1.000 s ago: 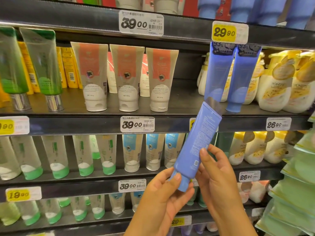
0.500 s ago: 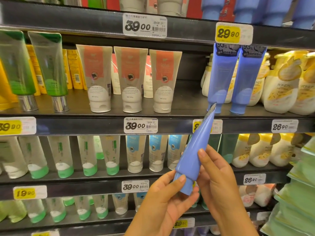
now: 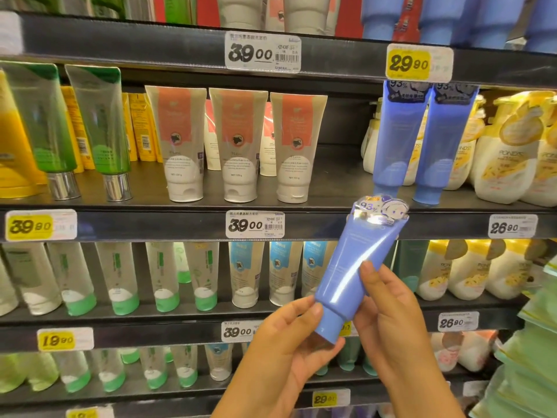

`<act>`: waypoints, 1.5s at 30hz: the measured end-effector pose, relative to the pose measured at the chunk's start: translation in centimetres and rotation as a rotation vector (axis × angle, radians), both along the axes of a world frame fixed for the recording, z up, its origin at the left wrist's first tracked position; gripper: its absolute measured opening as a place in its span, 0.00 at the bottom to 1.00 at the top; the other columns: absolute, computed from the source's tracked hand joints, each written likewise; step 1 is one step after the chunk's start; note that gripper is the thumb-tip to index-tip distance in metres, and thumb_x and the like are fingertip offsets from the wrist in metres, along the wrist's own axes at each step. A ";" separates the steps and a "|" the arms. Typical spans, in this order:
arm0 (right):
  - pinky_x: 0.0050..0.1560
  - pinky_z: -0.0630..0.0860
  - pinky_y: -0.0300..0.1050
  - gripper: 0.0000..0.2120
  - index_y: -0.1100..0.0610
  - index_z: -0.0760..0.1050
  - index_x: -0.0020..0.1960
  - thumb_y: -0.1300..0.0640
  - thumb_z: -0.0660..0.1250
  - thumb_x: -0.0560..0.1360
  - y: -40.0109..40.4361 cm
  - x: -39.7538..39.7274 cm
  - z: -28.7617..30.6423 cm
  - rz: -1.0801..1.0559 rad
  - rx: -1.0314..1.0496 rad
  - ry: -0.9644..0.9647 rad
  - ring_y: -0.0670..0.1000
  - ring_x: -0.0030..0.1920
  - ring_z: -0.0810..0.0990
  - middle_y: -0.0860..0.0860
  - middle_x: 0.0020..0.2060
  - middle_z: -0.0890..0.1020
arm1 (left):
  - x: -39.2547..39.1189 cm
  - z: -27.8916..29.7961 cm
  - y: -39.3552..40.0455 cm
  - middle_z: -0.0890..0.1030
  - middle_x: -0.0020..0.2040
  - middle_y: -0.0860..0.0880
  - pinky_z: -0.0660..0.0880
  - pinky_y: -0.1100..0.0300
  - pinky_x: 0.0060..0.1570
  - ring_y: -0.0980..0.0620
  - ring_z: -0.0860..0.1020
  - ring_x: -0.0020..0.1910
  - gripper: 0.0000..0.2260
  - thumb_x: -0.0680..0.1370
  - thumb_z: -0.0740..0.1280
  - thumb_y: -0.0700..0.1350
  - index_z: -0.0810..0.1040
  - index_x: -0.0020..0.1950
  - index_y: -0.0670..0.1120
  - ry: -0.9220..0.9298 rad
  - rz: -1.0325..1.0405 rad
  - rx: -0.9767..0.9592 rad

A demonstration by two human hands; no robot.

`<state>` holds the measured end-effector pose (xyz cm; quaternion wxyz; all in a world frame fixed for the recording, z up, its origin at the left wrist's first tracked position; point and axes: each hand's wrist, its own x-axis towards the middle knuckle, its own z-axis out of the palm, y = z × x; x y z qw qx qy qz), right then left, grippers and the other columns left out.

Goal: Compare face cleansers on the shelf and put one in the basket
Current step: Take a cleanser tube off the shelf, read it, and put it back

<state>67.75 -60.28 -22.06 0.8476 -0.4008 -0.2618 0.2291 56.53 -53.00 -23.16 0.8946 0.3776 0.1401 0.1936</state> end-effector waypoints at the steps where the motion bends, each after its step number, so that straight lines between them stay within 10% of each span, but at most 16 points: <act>1: 0.37 0.81 0.43 0.14 0.60 0.78 0.52 0.55 0.63 0.70 0.0 0.0 0.0 0.006 0.036 0.038 0.51 0.41 0.84 0.55 0.43 0.85 | 0.0 0.3 0.0 0.82 0.49 0.35 0.81 0.51 0.39 0.42 0.83 0.41 0.16 0.66 0.70 0.39 0.80 0.52 0.33 -0.026 -0.030 -0.063; 8: 0.45 0.82 0.53 0.17 0.61 0.76 0.57 0.54 0.63 0.71 -0.6 0.1 0.0 0.037 0.087 0.126 0.57 0.45 0.84 0.64 0.50 0.82 | -0.1 1.0 -0.6 0.78 0.55 0.29 0.81 0.46 0.40 0.36 0.82 0.42 0.18 0.70 0.66 0.37 0.76 0.58 0.30 -0.136 -0.198 -0.282; 31: 0.47 0.81 0.50 0.16 0.64 0.76 0.55 0.57 0.60 0.72 -2.0 0.0 0.0 0.110 0.092 0.128 0.55 0.48 0.83 0.59 0.48 0.83 | 0.0 0.3 -1.3 0.80 0.48 0.54 0.75 0.71 0.42 0.63 0.79 0.44 0.18 0.68 0.73 0.32 0.79 0.49 0.53 0.088 0.344 0.740; 39: 0.50 0.80 0.50 0.18 0.62 0.75 0.59 0.56 0.61 0.71 -2.1 -0.3 -0.1 0.096 0.118 0.145 0.54 0.49 0.82 0.58 0.49 0.82 | 0.0 0.1 -1.4 0.82 0.47 0.52 0.76 0.69 0.40 0.59 0.81 0.43 0.17 0.67 0.74 0.32 0.80 0.49 0.51 0.085 0.320 0.704; 45: 0.55 0.77 0.56 0.18 0.59 0.80 0.53 0.52 0.61 0.71 -2.5 0.4 0.0 0.127 0.138 0.209 0.58 0.52 0.82 0.60 0.54 0.82 | 0.0 0.0 -1.4 0.84 0.45 0.39 0.82 0.52 0.40 0.45 0.83 0.39 0.12 0.62 0.74 0.35 0.84 0.45 0.40 0.004 0.076 0.193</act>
